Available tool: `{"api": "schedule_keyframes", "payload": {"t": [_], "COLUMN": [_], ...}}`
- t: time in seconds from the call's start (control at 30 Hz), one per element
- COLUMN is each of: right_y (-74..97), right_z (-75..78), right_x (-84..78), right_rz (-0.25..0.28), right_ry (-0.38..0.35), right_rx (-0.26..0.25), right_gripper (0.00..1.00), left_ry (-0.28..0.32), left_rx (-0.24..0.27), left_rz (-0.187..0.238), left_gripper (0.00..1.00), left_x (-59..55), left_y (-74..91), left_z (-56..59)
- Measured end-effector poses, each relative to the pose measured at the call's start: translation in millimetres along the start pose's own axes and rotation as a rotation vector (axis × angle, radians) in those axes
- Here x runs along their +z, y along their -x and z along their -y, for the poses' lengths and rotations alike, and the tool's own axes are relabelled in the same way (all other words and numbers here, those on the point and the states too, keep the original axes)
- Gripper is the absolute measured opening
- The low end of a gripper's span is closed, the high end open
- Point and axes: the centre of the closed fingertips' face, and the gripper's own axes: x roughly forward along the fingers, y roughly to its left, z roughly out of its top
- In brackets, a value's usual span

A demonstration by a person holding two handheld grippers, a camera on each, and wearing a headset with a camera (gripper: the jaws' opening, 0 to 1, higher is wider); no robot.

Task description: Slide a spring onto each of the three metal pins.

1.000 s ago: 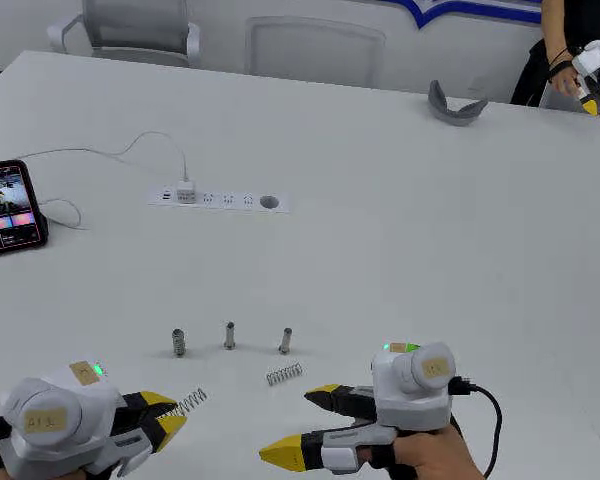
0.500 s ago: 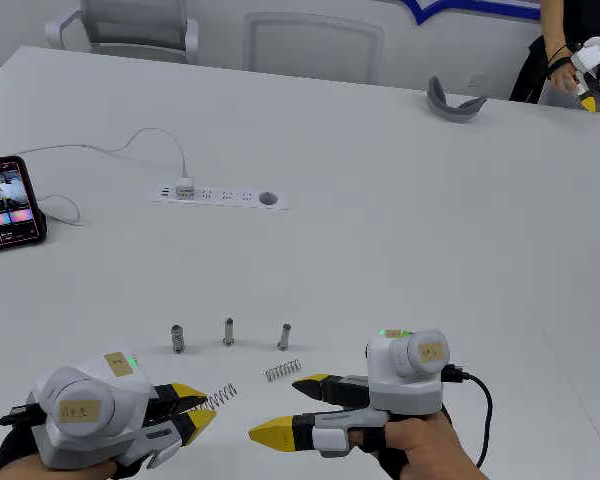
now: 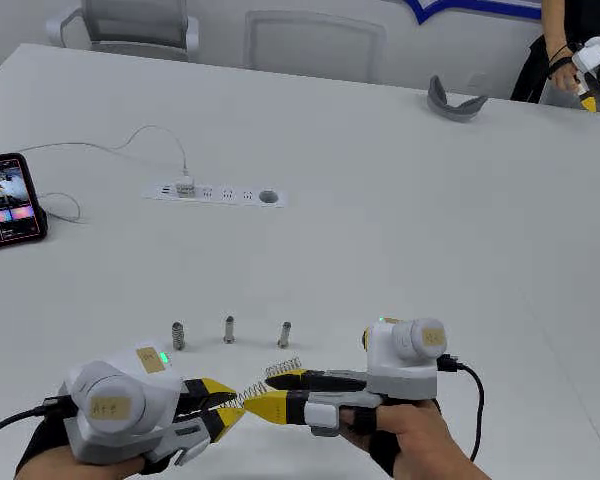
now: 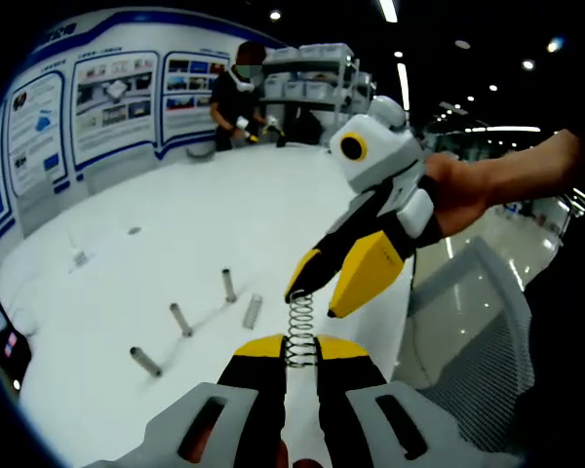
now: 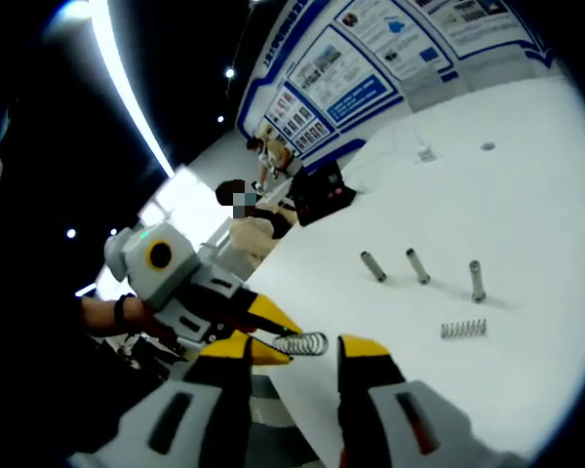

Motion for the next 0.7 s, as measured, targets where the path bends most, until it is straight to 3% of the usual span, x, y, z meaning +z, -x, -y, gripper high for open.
{"api": "schedule_keyframes", "payload": {"t": [0.3, 0.5, 0.7], "right_y": [-0.9, -5.3, -7.5], "right_z": [-4.4, -9.5, -10.7], "right_x": [5.8, 9.3, 8.8], "right_rz": [0.014, -0.008, -0.086], "right_ry": [-0.015, 0.015, 0.102], "right_rx": [0.025, 0.039, 0.029], "right_gripper": [0.25, 0.20, 0.17], "left_ry": [-0.014, -0.021, -0.033], "left_rx": [-0.005, -0.009, -0.024], "left_rz": [0.000, 0.000, 0.006], "left_gripper": [0.11, 0.10, 0.10], "left_x": [1.3, 2.2, 6.5], "left_y": [0.8, -0.5, -3.3], "left_z": [-1.7, -1.7, 0.2]}}
